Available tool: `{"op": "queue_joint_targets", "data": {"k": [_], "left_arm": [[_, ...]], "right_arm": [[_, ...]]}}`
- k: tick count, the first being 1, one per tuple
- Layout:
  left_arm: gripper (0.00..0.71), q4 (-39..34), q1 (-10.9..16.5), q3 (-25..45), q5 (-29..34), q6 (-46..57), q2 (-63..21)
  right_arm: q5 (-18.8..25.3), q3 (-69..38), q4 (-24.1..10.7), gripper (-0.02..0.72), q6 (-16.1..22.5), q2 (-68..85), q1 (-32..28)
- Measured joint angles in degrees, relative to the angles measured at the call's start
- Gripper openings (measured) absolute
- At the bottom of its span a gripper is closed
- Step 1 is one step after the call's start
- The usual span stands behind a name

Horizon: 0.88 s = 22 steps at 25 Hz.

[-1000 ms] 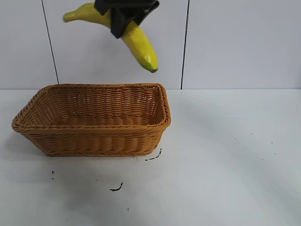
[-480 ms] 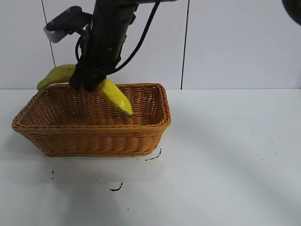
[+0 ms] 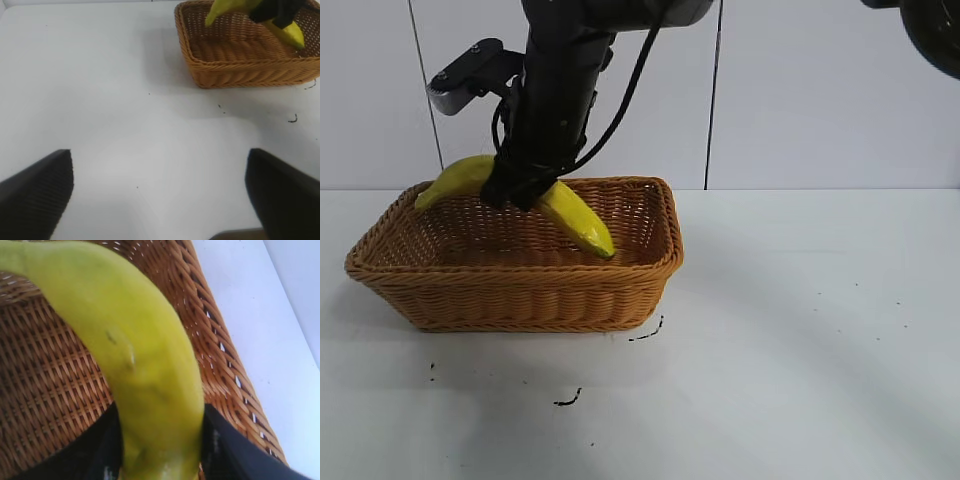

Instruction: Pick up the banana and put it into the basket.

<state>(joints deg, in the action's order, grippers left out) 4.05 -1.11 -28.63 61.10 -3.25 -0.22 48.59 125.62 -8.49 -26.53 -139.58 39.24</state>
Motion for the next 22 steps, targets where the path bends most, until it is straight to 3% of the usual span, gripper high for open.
{"op": "queue_joint_targets", "data": {"k": [2, 4, 6, 10, 14, 17, 22], "left_arm": [[0.693, 0.0, 0.0, 0.0, 0.0, 0.0, 0.0], [0.693, 0.0, 0.0, 0.0, 0.0, 0.0, 0.0], [0.693, 0.0, 0.0, 0.0, 0.0, 0.0, 0.0], [0.693, 0.0, 0.0, 0.0, 0.0, 0.0, 0.0], [0.693, 0.0, 0.0, 0.0, -0.1, 0.0, 0.0], [0.693, 0.0, 0.0, 0.0, -0.1, 0.0, 0.0], [0.693, 0.0, 0.0, 0.0, 0.0, 0.0, 0.0]], "right_arm": [[0.0, 0.0, 0.1, 0.388, 0.1, 0.0, 0.0], [-0.4, 0.0, 0.1, 0.577, 0.4, 0.0, 0.0], [-0.5, 0.0, 0.1, 0.649, 1.9, 0.0, 0.0], [-0.5, 0.0, 0.1, 0.687, 6.8, 0.4, 0.0], [1.2, -0.1, 0.0, 0.69, 16.7, 3.4, -0.1], [3.5, -0.1, 0.1, 0.69, 22.0, 6.7, -0.8], [9.1, -0.1, 3.3, 0.69, 24.6, 11.3, -4.3]]}}
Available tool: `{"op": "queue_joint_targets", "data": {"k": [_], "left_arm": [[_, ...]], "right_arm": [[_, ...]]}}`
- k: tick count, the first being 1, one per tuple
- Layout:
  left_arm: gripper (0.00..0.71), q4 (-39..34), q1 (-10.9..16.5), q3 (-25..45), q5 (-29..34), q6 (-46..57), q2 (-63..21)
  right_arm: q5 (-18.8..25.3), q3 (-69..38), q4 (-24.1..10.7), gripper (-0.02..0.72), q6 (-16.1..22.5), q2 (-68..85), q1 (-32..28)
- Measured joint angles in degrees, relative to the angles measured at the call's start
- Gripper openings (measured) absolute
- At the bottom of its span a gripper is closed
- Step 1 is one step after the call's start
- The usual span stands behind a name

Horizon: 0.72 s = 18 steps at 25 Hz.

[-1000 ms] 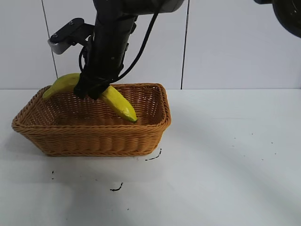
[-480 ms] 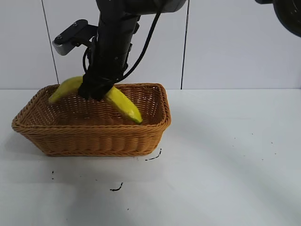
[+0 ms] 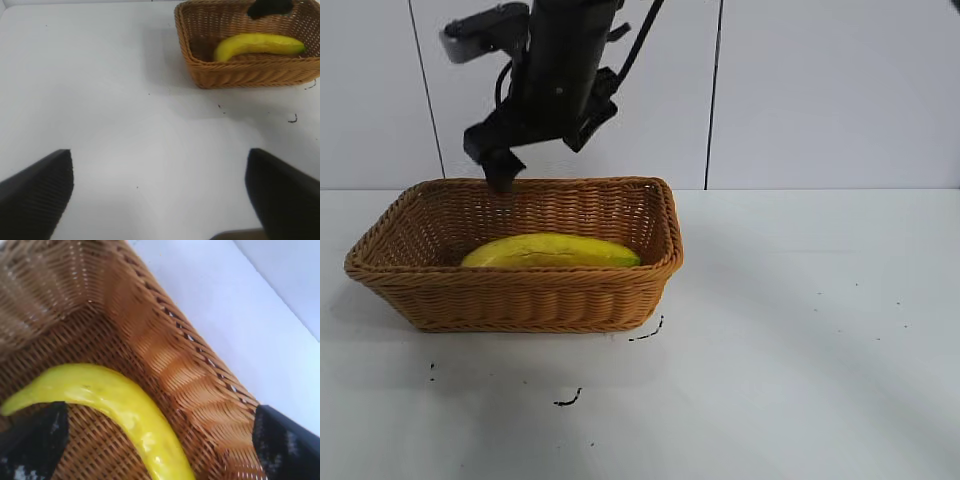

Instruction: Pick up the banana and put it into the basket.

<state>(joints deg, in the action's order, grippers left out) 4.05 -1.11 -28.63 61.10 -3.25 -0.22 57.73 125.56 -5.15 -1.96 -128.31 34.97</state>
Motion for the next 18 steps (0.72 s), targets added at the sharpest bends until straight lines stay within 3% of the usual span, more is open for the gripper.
{"op": "queue_joint_targets", "data": {"k": [6, 18], "left_arm": [[0.693, 0.0, 0.0, 0.0, 0.0, 0.0, 0.0], [0.693, 0.0, 0.0, 0.0, 0.0, 0.0, 0.0]], "right_arm": [[4.2, 0.0, 5.9, 0.69, 0.6, 1.6, -8.8], [11.1, 0.0, 5.2, 0.69, 1.1, 1.5, -29.8]]}}
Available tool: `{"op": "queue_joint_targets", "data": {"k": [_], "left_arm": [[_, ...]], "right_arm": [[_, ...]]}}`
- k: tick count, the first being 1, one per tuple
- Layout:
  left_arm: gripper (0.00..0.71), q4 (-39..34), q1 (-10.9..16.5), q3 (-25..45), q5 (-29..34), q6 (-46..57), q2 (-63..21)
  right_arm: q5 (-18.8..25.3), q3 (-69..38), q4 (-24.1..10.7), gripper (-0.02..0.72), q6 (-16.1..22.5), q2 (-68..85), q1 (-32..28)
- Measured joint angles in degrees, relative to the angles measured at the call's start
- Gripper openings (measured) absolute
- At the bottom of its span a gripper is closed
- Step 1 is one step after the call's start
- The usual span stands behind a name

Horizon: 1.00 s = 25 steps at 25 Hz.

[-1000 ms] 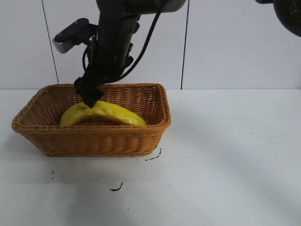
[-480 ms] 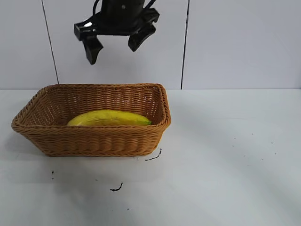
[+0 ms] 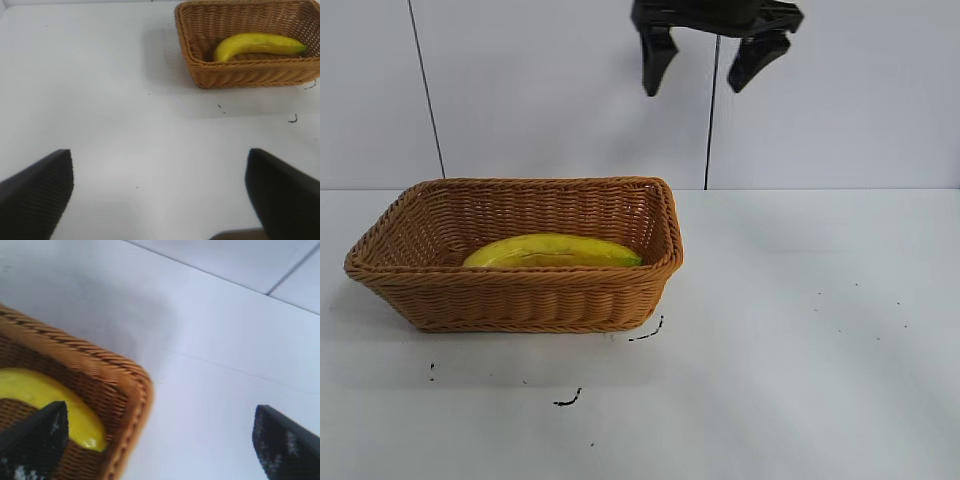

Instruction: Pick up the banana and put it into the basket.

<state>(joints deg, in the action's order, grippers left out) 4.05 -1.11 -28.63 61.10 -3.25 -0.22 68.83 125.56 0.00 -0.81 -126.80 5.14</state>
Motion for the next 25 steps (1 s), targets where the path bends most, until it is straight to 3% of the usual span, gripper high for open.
{"op": "queue_joint_targets", "data": {"k": [5, 13, 17, 25], "left_arm": [[0.693, 0.0, 0.0, 0.0, 0.0, 0.0, 0.0], [0.693, 0.0, 0.0, 0.0, 0.0, 0.0, 0.0], [0.693, 0.0, 0.0, 0.0, 0.0, 0.0, 0.0], [0.693, 0.0, 0.0, 0.0, 0.0, 0.0, 0.0]], "right_arm": [[0.7, 0.0, 0.5, 0.69, 0.5, 0.0, -5.2], [0.7, -3.1, 2.8, 0.69, 0.8, 2.6, -5.8], [0.6, -11.2, 3.3, 0.69, 0.8, 8.8, -5.7], [0.6, -37.7, 3.5, 0.69, 0.2, 29.5, -5.6]]}}
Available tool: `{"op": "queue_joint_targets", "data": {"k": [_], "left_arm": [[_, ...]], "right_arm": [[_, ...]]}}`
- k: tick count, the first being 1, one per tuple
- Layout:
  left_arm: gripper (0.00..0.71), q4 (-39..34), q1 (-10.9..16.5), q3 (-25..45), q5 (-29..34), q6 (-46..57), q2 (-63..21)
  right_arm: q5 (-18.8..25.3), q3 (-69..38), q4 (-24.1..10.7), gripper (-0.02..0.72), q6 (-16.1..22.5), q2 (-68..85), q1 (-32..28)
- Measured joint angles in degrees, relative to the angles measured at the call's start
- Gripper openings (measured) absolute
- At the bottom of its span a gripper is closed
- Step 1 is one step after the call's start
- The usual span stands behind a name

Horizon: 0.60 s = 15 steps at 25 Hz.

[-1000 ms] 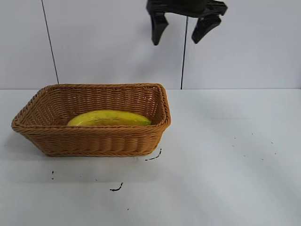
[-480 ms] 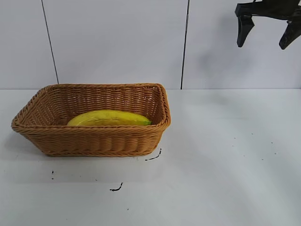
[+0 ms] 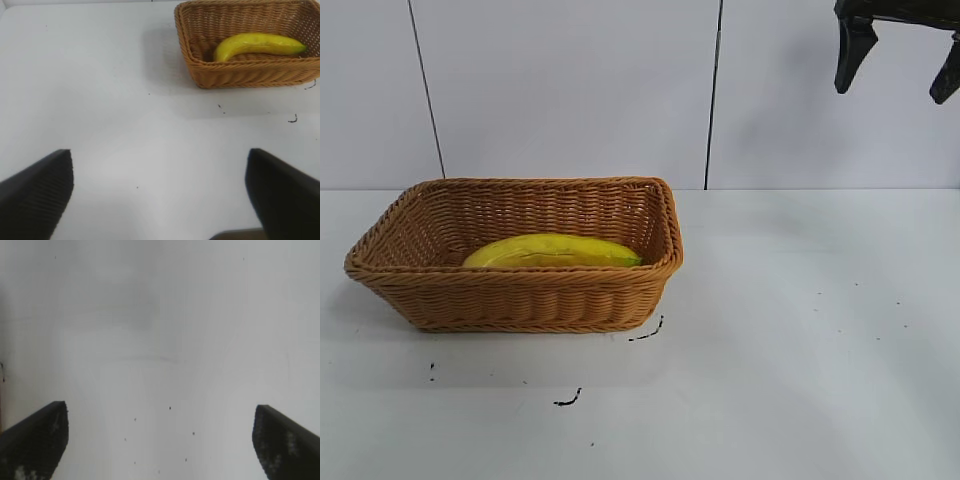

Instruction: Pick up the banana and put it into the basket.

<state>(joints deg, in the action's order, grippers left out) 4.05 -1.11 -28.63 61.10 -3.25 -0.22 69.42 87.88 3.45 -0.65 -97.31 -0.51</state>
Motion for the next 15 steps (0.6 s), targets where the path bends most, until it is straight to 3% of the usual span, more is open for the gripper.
{"op": "queue_joint_targets", "data": {"k": [11, 15], "left_arm": [[0.693, 0.0, 0.0, 0.0, 0.0, 0.0, 0.0], [0.693, 0.0, 0.0, 0.0, 0.0, 0.0, 0.0]], "right_arm": [[0.0, -33.9, 0.3, 0.69, -4.4, 30.3, 0.0], [-4.1, -44.9, 0.5, 0.69, -4.4, 40.7, 0.0]]}}
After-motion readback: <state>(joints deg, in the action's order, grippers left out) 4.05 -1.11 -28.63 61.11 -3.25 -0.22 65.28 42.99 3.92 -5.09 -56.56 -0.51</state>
